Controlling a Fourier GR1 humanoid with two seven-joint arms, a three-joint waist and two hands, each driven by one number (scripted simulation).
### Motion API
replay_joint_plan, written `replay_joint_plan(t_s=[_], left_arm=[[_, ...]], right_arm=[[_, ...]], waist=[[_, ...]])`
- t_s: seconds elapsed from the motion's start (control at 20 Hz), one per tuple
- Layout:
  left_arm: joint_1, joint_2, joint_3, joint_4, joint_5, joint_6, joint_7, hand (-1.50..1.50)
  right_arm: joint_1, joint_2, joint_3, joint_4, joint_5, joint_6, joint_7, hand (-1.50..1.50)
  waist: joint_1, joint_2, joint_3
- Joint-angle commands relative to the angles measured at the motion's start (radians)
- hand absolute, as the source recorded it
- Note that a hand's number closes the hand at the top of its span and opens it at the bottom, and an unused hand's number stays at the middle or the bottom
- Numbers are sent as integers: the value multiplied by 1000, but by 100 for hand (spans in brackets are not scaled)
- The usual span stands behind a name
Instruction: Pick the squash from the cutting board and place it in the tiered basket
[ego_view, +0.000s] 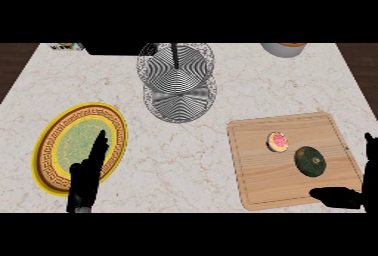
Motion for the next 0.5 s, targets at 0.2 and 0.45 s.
replay_joint_plan(t_s=[0.2,0.45], left_arm=[[-5,21,34,1,-1,-27,17,0],[28,2,36,-9,3,-34,-4,0]], right_arm=[[-169,122,6,130,24,142,128,-150],[-122,186,35,116,77,158,136,-150]], waist=[[-8,-1,0],[-14,-3,0]])
